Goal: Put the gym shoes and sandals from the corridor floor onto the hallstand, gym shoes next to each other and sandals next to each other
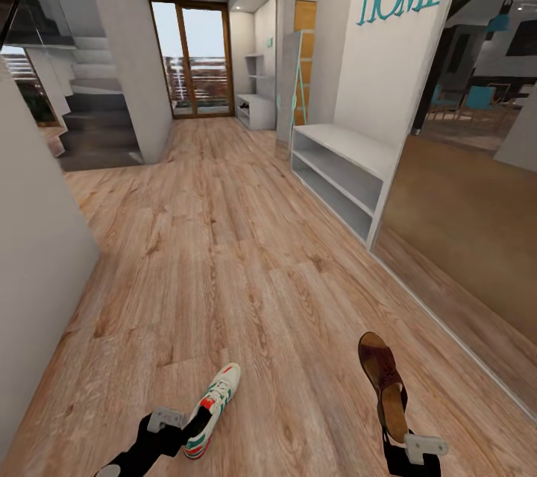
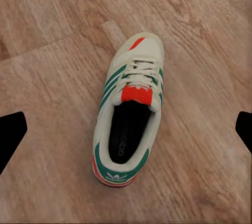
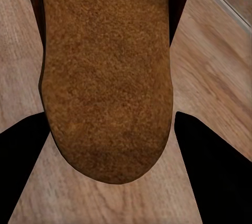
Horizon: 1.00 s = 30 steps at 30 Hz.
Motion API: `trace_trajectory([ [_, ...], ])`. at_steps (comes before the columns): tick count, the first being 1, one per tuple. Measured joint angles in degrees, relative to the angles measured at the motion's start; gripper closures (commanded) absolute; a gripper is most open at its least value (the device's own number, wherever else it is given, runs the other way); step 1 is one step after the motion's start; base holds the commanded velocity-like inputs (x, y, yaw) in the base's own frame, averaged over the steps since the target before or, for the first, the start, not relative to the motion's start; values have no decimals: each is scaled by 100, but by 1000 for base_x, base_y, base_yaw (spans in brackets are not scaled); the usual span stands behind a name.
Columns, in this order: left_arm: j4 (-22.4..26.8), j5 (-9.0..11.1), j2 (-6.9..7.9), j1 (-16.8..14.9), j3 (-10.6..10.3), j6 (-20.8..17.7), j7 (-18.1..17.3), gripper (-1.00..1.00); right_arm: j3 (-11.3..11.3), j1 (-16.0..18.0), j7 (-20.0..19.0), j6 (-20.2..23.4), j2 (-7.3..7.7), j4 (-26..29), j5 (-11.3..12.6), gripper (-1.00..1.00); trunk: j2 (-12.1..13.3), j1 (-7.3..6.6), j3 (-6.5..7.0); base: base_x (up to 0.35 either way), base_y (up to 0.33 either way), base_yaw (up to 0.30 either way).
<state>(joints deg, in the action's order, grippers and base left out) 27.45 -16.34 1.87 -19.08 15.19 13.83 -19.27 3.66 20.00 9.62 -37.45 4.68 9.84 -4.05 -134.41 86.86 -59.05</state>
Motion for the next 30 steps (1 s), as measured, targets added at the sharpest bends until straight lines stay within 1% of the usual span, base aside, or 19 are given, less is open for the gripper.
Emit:
trace_trajectory([
  [6,-2,12,2,18,5,2,-6,-100,3,-1,-4,3,0,-1,1,100,0,-2,0,108,39,-179],
  [15,0,16,2,28,41,7,-7,-100,5,-1,-6,6,0,-2,1,100,0,-3,0,250,190,-244],
  [19,2,22,3,31,55,8,-7,-100,4,0,-3,4,0,-2,1,100,0,-2,0,177,233,-72],
  [24,8,23,3,32,59,9,-7,-100,-3,0,-6,4,0,3,0,100,0,0,0,61,233,-21],
  [30,8,5,3,32,57,20,2,-100,-6,0,0,1,0,5,-1,100,0,0,0,8,68,-3],
])
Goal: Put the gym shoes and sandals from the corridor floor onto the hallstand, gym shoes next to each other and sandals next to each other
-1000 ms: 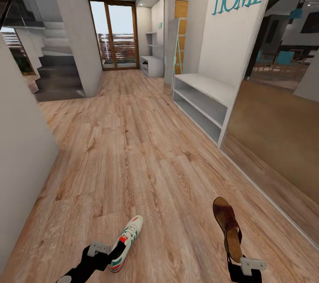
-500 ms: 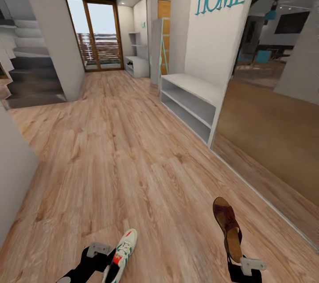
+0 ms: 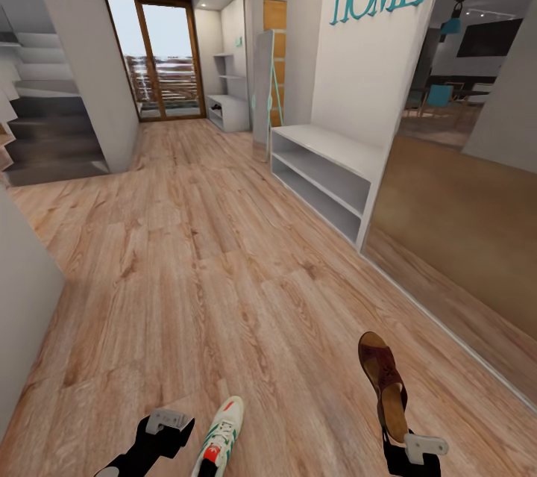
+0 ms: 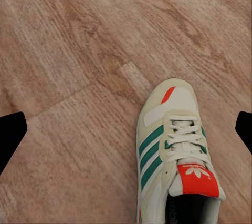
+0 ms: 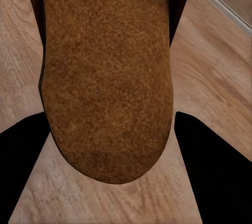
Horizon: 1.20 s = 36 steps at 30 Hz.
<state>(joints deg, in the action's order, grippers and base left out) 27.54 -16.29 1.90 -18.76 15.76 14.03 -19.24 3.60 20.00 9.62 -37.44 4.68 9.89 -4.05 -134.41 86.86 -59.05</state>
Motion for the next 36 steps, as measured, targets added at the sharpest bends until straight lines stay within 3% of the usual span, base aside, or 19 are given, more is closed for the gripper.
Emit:
trace_trajectory([
  [12,-4,-28,-8,0,-59,9,43,-100,12,1,-2,12,0,138,5,100,0,1,0,-14,5,0],
  [20,6,-29,-22,-8,-57,9,44,-100,37,1,-13,234,0,1127,7,100,0,3,0,-250,0,0],
  [29,60,-25,-55,-17,-56,9,45,-100,26,3,-37,1387,-7,2654,1,100,0,3,1,-321,0,0],
  [36,39,-32,-67,-18,-73,12,41,-100,-2,1,-55,2218,-8,3173,10,100,0,1,0,-180,0,0],
])
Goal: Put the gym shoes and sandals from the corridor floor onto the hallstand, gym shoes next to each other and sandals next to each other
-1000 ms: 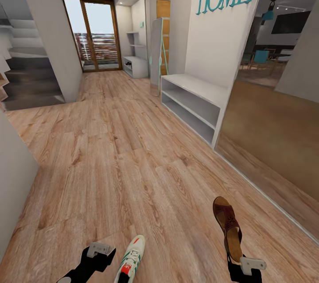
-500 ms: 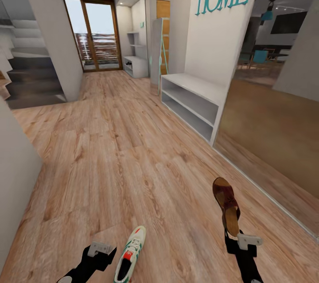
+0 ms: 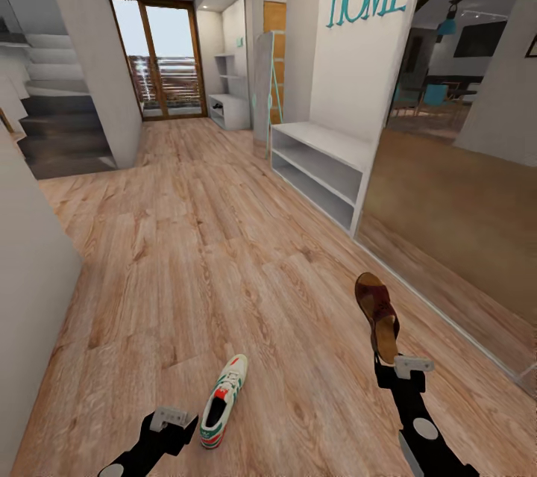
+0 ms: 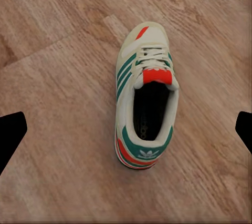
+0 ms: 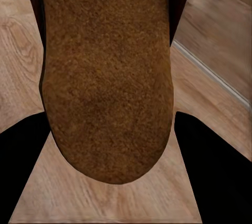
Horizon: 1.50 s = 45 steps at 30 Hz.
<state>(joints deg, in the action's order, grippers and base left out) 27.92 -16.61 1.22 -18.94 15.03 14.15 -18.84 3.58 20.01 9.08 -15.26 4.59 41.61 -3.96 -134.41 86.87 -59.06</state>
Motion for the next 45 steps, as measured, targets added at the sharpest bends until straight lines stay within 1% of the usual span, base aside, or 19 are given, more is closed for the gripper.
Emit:
trace_trajectory([
  [5,-13,4,17,-19,17,-22,0,-100,-10,0,-3,178,5,62,-4,100,0,-1,0,-29,0,0],
  [10,-16,1,31,-40,9,-12,-28,-100,-15,0,-3,218,7,62,-6,100,0,-1,0,-5,0,-4],
  [14,10,-1,15,-40,-8,-5,-46,-100,-16,-1,-4,225,7,56,-9,100,0,-1,0,-1,0,-206],
  [20,35,-2,30,-43,-5,-13,-49,-100,-16,-2,-4,227,-1,55,-9,100,0,-1,0,0,0,-283],
  [24,18,0,42,-44,5,-20,-49,-100,-16,0,-3,226,-2,58,-9,100,0,-1,0,0,0,-105],
  [32,6,-2,53,-44,5,-16,-46,-100,-16,-1,4,226,-61,64,-7,100,-319,174,-153,0,0,-16],
  [45,-11,-2,32,-43,-12,-7,-41,-100,-15,0,5,225,-72,84,-5,100,-841,460,-496,0,0,-1],
])
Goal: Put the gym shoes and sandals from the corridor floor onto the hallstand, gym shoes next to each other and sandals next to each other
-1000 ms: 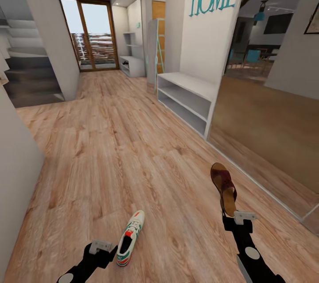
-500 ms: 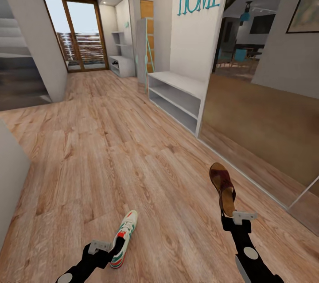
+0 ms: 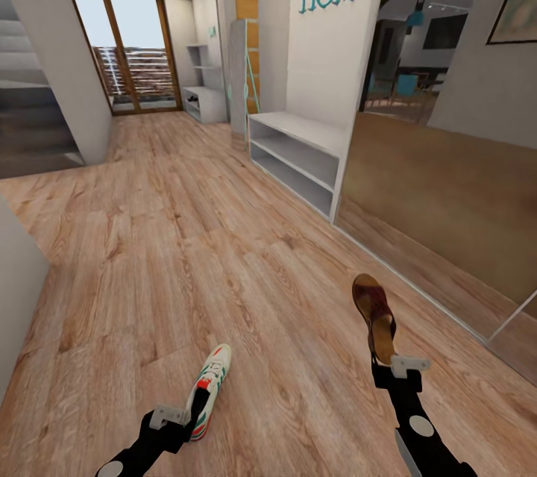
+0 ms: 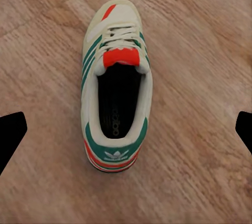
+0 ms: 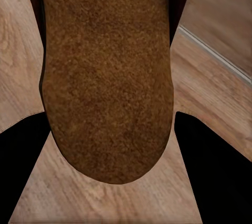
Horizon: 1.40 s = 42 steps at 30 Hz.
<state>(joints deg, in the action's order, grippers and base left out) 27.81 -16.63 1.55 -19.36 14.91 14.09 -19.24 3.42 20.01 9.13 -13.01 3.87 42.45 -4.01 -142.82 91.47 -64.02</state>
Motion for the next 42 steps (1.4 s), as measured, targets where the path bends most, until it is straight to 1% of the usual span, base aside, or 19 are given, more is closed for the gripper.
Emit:
trace_trajectory([
  [1,0,0,0,0,0,1,0,-100,0,0,0,0,0,1,0,100,-39,21,-27,0,0,-16],
  [12,-11,0,0,6,-1,3,0,-100,0,-1,0,1,0,7,0,100,-55,50,-364,0,0,-113],
  [27,-2,1,31,7,21,10,29,-100,-1,1,0,-8,-8,25,-2,100,-56,50,-379,0,0,-16],
  [36,-9,-1,34,10,23,29,46,-100,0,0,0,-6,-9,37,6,100,-67,74,-604,0,0,-78],
  [39,-33,-16,32,14,24,414,52,-100,2,0,3,-8,-7,44,7,100,-71,81,-693,0,0,-108],
  [42,-36,-21,32,12,28,541,54,-100,8,1,5,1,-7,160,1,100,-75,89,-785,0,0,-103],
])
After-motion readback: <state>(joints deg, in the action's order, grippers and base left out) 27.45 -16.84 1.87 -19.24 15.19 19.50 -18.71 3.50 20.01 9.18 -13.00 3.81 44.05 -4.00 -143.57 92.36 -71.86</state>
